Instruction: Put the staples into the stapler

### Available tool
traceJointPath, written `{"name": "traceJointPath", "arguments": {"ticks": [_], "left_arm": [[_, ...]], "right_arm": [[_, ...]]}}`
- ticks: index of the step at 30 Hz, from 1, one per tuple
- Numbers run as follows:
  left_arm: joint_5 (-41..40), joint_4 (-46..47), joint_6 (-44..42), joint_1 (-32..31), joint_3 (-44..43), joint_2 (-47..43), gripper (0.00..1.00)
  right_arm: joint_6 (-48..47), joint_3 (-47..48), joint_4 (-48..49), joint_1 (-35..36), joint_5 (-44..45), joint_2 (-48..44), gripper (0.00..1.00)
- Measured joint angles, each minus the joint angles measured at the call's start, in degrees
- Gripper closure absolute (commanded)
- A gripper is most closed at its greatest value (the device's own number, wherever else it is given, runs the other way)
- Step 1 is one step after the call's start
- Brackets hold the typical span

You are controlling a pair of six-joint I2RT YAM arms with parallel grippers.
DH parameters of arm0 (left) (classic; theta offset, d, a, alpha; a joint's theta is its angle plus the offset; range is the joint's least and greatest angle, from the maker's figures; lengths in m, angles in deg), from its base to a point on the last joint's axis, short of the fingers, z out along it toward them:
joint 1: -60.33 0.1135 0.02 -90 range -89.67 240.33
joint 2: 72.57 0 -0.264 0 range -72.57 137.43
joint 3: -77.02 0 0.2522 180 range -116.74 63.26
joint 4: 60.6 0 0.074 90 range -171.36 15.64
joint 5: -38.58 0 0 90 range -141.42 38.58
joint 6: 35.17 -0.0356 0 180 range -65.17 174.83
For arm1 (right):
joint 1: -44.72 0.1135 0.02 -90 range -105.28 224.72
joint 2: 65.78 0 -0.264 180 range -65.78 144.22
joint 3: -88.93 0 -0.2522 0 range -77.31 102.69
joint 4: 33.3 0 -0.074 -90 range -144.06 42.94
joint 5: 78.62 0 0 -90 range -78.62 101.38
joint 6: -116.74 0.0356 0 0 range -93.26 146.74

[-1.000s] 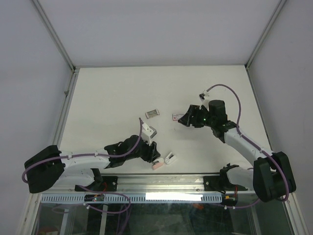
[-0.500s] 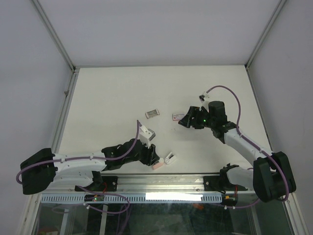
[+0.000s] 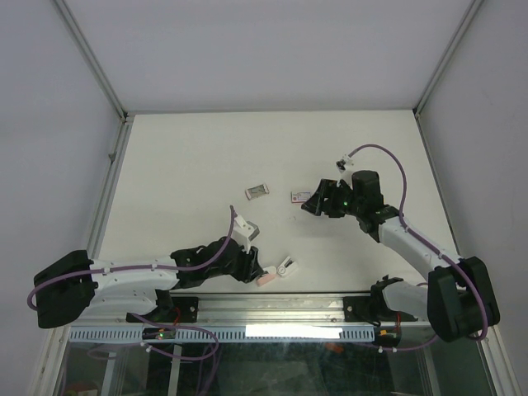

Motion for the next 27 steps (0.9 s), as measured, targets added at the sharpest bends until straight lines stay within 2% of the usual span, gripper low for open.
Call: {"name": "traceJointPath", "arguments": {"ticks": [8, 17, 21, 26, 27], "left_arm": [[-0.04, -1.11, 0.07, 0.00, 0.07, 0.04, 0.67], [-0.02, -0.94, 0.04, -0.02, 0.02, 0.94, 0.76], [0.04, -0.57, 0.04, -0.02, 0.00, 1.18, 0.84], [-0.07, -0.33, 0.22, -0.02, -0.39, 1.55, 1.00], [-0.15, -0.33, 0.44, -0.02, -0.46, 1.60, 1.00]], "right_arm": [[0.00, 0.00, -0.02, 0.00, 0.09, -0.17, 0.28], [0.00, 0.00, -0.07, 0.00, 0.37, -0.31, 0.29], [-0.02, -0.02, -0.07, 0.00, 0.50, -0.31, 0.29], [-0.04, -0.09, -0.07, 0.00, 0.55, -0.31, 0.29], [-0.04, -0.11, -0.07, 0.00, 0.52, -0.33, 0.29]]}}
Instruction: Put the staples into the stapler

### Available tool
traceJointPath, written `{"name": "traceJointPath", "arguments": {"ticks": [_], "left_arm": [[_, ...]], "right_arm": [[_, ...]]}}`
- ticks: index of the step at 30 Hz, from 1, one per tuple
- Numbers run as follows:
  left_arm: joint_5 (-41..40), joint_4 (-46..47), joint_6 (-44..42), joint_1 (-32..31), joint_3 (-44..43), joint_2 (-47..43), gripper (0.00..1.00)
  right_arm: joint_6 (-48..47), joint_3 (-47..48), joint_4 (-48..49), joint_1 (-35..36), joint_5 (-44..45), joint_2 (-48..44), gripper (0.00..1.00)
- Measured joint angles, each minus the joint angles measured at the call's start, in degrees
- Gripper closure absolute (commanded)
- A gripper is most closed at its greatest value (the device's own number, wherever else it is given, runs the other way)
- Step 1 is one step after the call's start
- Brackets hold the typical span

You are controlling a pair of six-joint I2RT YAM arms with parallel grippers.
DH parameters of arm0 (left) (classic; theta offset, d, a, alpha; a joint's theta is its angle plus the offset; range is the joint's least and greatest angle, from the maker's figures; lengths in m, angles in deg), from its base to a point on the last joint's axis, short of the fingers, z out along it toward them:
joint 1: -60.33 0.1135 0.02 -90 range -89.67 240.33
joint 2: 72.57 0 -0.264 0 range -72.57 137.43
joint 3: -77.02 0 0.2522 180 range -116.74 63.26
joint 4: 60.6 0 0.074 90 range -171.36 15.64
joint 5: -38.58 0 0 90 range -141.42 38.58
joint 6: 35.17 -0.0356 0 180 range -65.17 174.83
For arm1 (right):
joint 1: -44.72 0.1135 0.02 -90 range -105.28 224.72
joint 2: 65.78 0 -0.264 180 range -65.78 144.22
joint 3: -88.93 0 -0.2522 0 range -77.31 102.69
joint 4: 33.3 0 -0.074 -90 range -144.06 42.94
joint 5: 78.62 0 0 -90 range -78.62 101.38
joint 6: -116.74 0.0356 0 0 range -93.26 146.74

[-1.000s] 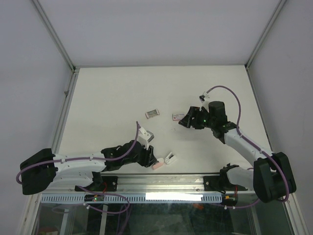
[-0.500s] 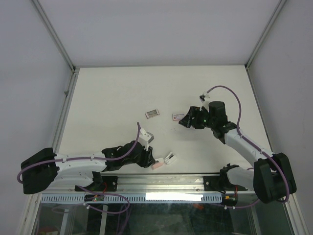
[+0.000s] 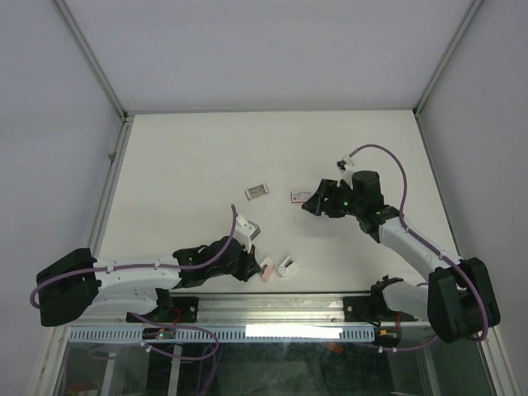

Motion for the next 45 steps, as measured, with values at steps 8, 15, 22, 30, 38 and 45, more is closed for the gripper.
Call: {"name": "traceJointPath", "arguments": {"ticks": [8, 15, 22, 30, 38, 45], "left_arm": [[-3.02, -0.68, 8.02, -0.02, -0.57, 0.57, 1.00], [-2.38, 0.63, 17.18, 2.40, -1.01, 1.70, 1.00], [4.85, 6.36, 22.16, 11.26, -0.96, 4.02, 1.00], [9.81, 12.72, 25.53, 14.01, 1.53, 3.91, 1.00], [10.62, 16.11, 27.02, 14.10, 2.71, 2.75, 1.00], [10.56, 17.57, 27.56, 14.78, 2.99, 0.76, 1.00]], "right_arm": [[-0.66, -0.11, -0.02, 1.20, -1.14, -0.02, 0.28], [-0.83, -2.08, 1.79, 7.50, -3.65, -1.20, 0.27], [0.92, -3.19, 4.74, 11.37, -5.42, 0.13, 0.25], [7.17, -3.41, 8.74, 16.13, -7.41, 5.81, 0.24], [17.66, -3.41, 12.33, 19.19, -7.17, 9.75, 0.28], [21.62, -3.41, 12.81, 21.09, -6.21, 10.95, 0.40]]}}
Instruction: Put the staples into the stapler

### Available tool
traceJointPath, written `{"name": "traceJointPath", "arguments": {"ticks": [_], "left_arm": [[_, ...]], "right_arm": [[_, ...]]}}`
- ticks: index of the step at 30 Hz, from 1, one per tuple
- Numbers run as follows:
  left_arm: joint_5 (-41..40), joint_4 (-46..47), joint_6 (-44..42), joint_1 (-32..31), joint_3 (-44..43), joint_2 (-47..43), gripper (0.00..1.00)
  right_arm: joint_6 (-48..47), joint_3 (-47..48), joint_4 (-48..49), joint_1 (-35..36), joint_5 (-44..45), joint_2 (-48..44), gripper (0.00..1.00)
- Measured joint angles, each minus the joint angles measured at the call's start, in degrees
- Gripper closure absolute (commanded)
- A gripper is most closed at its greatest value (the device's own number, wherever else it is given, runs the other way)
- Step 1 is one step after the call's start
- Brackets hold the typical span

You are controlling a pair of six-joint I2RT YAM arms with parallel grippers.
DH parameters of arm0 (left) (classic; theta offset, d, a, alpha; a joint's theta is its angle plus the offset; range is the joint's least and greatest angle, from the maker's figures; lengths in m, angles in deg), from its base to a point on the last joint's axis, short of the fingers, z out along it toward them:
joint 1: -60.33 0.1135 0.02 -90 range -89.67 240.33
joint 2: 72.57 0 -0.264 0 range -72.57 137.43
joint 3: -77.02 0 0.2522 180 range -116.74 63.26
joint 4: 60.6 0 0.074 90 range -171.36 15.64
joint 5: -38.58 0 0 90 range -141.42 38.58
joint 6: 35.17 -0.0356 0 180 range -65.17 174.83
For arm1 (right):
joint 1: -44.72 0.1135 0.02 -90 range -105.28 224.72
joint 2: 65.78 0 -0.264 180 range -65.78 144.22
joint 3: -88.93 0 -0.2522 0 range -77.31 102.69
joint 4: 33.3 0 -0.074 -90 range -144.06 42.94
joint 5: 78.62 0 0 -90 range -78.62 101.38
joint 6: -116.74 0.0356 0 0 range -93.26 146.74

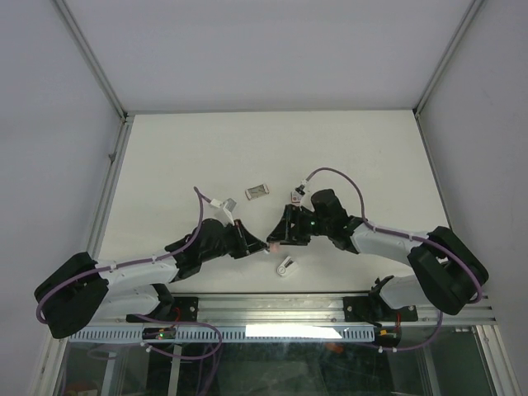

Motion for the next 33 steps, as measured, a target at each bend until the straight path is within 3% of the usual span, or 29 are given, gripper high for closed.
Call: {"name": "traceJointPath", "arguments": {"ticks": [3, 8, 9, 12, 13, 16, 25, 33], "left_arm": [[-0.09, 0.46, 0.11, 0.00, 0.61, -0.81, 1.00], [-0.17, 1.01, 0.04, 0.00, 1.11, -0.92, 1.00], [-0.17, 1.09, 0.02, 0.00, 1.14, -0.92, 0.90], [-0.22, 1.40, -0.48, 0.00, 1.16, -0.92, 0.54], [-0.22, 1.42, -0.74, 0.04, 1.16, -0.92, 0.47], [-0.37, 1.51, -1.49, 0.33, 1.46, -1.79, 0.40], [-1.95, 1.49, -7.48, 0.33, 2.93, -4.72, 0.55], [-1.70, 1.49, -12.00, -0.15, 2.40, -2.21, 0.61]], "right_arm": [[1.11, 0.00, 0.31, 0.57, 0.37, 0.00, 0.51], [3.76, 0.00, 1.42, 1.14, 0.94, 0.02, 0.77], [4.28, 0.00, 1.57, 1.14, 1.11, 0.02, 0.85], [6.45, -0.13, 2.27, 1.14, 1.57, 0.02, 0.85], [6.84, -0.33, 2.80, 1.16, 1.64, 0.02, 1.00], [8.92, -0.92, 3.76, 1.27, 2.43, -0.31, 1.00], [12.83, -1.77, 3.72, 1.29, 7.37, -4.15, 1.00], [13.25, -1.77, 3.13, 1.29, 8.74, -4.24, 1.00]]}}
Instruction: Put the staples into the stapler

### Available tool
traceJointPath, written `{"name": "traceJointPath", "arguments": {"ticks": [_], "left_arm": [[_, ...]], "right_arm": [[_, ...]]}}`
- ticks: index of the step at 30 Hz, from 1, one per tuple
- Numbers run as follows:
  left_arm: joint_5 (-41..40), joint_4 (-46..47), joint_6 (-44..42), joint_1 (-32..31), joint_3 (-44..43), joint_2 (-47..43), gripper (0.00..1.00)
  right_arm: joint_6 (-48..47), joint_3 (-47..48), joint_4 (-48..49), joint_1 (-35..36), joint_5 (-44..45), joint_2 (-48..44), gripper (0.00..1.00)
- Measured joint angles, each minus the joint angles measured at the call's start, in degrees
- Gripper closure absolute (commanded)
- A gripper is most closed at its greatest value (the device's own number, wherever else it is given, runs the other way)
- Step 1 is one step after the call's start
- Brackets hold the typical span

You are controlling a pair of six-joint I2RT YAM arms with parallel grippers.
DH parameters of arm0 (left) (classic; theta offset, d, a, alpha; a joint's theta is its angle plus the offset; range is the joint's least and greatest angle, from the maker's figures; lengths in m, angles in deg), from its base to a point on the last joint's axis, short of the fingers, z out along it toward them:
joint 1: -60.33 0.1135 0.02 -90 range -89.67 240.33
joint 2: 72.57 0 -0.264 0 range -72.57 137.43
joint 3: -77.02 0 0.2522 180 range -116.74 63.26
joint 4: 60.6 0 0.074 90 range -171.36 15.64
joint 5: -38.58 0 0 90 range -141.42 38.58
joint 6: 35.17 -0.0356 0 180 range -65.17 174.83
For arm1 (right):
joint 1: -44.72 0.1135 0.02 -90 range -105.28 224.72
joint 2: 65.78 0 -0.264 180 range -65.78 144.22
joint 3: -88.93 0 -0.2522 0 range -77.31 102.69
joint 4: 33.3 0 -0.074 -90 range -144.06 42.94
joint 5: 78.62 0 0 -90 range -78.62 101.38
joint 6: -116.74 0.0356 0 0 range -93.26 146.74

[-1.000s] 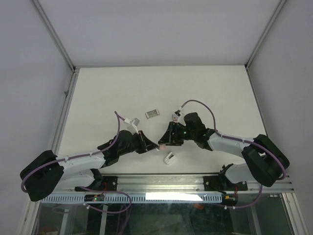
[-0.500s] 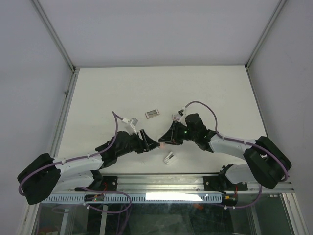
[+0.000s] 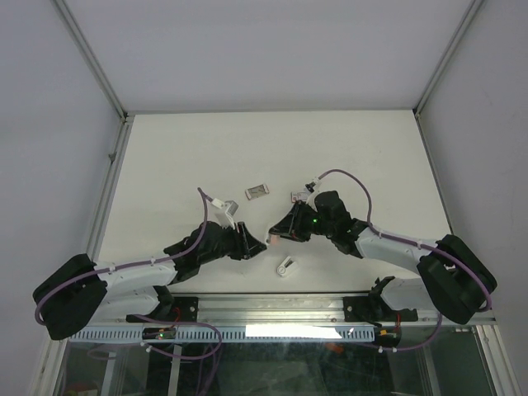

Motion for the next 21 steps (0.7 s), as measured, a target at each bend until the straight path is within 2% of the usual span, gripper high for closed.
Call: {"name": "traceJointPath", "arguments": {"ticks": [12, 17, 21], "left_arm": [[1.31, 2.80, -2.45, -1.16, -1.86, 3.91, 0.61], [1.95, 4.57, -3.10, -1.53, -2.58, 5.38, 0.74], [1.95, 5.09, -3.15, -1.51, -2.62, 6.40, 0.77]], "right_arm": [[-0.04, 0.02, -1.40, 0.00, 0.85, 0.00, 1.00], [-0.04, 0.02, -1.86, 0.00, 0.85, -0.11, 1.00], [-0.04, 0.02, -2.16, 0.00, 0.92, -0.68, 1.00]]}}
